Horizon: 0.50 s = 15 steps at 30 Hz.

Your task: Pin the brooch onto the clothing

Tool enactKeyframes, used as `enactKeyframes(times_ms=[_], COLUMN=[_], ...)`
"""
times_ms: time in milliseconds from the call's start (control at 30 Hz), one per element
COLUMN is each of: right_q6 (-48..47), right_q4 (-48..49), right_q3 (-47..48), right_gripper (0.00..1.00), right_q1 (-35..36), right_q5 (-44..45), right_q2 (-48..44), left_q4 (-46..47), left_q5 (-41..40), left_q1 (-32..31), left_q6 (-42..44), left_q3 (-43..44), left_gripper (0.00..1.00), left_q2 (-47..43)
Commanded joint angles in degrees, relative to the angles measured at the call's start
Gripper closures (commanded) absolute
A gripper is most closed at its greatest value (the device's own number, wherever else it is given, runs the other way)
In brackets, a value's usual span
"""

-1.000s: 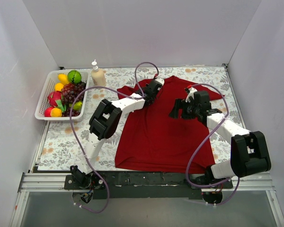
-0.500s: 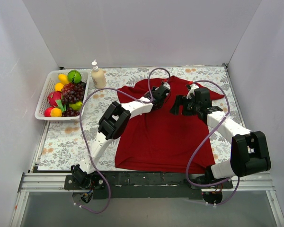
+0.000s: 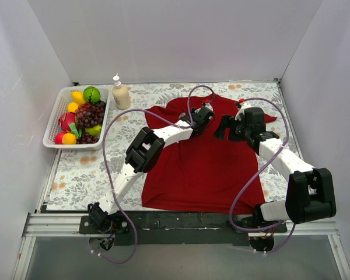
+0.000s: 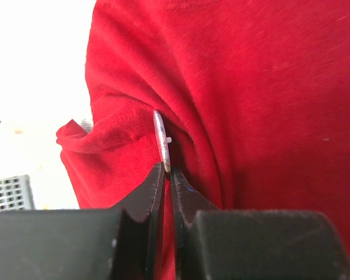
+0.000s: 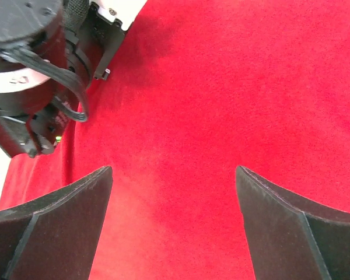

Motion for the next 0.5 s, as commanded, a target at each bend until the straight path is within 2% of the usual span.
enactKeyframes(times_ms=[0, 233, 467], right_q6=[-0.1, -0.6, -1.0], right_q4=[0.1, 0.3, 0.8], right_q3=[0.7, 0.3, 0.1], right_gripper=[0.07, 0.07, 0.07], right_q1=[-0.5, -0.6, -0.6], right_q5=[0.8, 0.8, -0.6], right_q2=[-1.7, -1.3, -0.5], left_q4=[-3.2, 2.6, 7.7], left_q5=[16.8, 25.4, 33.2], left_q1=[-1.0, -0.7, 3.2], left_q6=[-6.7, -12.7, -20.1], left_q3=[-0.5, -5.8, -13.5], left_gripper=[1.0, 1.0, 1.0], left_q2=[-4.0, -12.6, -20.8])
